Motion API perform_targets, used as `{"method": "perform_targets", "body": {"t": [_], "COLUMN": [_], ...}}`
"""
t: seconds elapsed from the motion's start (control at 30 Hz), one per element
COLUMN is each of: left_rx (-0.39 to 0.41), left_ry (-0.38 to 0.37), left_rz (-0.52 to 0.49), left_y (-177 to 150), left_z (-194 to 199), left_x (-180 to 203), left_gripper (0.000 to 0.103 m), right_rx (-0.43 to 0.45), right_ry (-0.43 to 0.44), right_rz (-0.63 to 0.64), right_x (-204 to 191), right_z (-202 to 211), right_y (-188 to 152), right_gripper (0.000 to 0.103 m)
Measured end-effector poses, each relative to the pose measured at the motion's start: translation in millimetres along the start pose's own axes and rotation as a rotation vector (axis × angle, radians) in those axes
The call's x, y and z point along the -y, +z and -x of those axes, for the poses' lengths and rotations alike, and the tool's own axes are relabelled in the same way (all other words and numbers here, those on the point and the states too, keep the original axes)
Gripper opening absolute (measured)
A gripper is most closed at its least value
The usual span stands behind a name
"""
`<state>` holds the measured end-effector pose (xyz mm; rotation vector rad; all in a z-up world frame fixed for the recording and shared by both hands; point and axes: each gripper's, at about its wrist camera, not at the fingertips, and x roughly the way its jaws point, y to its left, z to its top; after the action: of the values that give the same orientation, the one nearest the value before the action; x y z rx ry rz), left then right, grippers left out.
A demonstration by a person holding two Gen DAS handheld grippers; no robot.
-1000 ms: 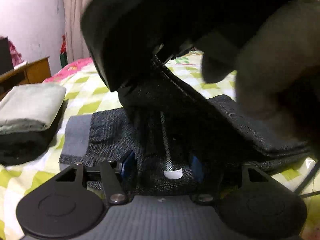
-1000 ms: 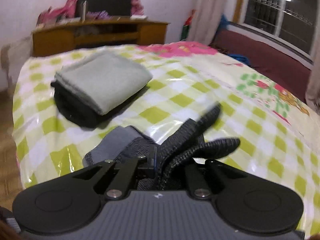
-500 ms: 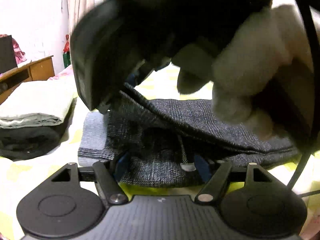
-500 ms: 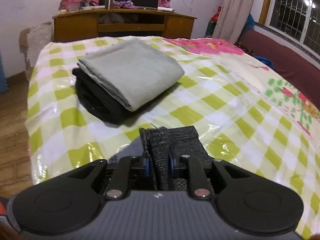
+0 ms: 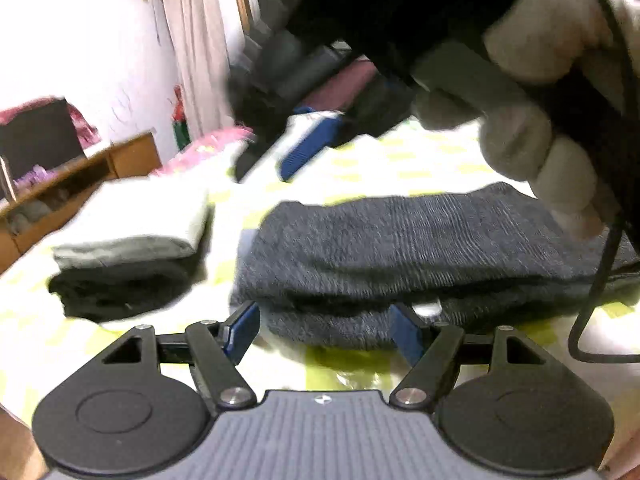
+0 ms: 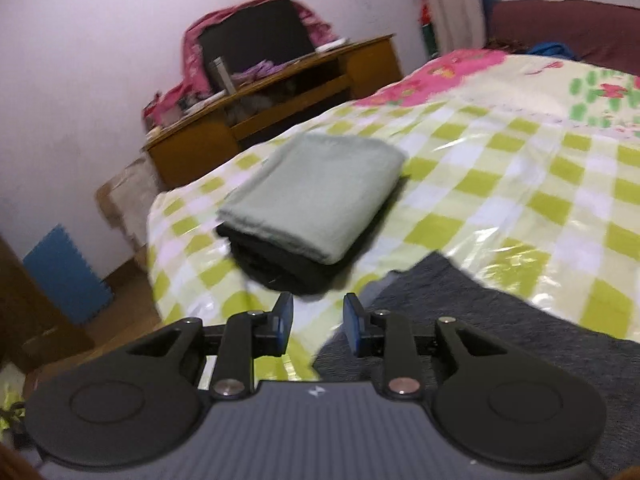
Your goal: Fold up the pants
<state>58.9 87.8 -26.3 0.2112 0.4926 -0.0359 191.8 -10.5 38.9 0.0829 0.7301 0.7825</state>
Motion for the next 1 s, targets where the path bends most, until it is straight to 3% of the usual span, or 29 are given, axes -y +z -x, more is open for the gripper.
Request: {"method": "perform_targets", "body": {"t": [0.23, 0.33, 0.4, 0.5, 0.57, 0.7, 0.9, 1.0], "left_rx": [0.087, 0.025, -0.060, -0.064, -0.059, -0.045, -0.001, 0.002], "left_ry": [0.020, 0.032, 0.031, 0.015, 0.023, 0.054, -0.037, -0.085], "left_rz": [-0.086, -0.107, -0.102, -0.045, -0.048, -0.096, -0.189, -0.248], "left_y": [29.7, 30.8, 24.5, 21.5, 22.8, 24.6, 32.4, 35.0], "left_z": [-17.4, -42.9, -61.0, -56.2, -54.1, -47.8, -34.4, -30.1], "left_x": [19.8, 22.4, 20.4, 13.3, 13.0, 32.7, 78.0, 101.4], "left_gripper": [0.085, 0.085, 0.085, 0.085, 0.085, 0.084, 0.084, 0.084], "right_rx": [-0.060, -0.127, -0.137, -0.149, -0.097, 0.019, 0.087, 0.094], "right_ry": [-0.152, -0.158, -0.155, -0.134, -0.122, -0.185, -0.473, -0.527], "right_rz": [0.019, -0.008, -0.009, -0.047, -0.068, -0.147, -0.345, -0.497], "right_x": [38.0, 55.3, 62.1, 70.2, 71.1, 91.6, 161.1, 192.5], "right_z": [-15.4, -41.4, -51.8, -55.8, -36.0, 41.2, 173.3, 215.7], "right_y": [-2.7, -3.4, -6.6, -8.8, -10.2, -25.4, -95.8, -133.5], "right_gripper": [0.030, 0.029, 0.031, 0.032, 0.031, 0.032, 0.035, 0.036]}}
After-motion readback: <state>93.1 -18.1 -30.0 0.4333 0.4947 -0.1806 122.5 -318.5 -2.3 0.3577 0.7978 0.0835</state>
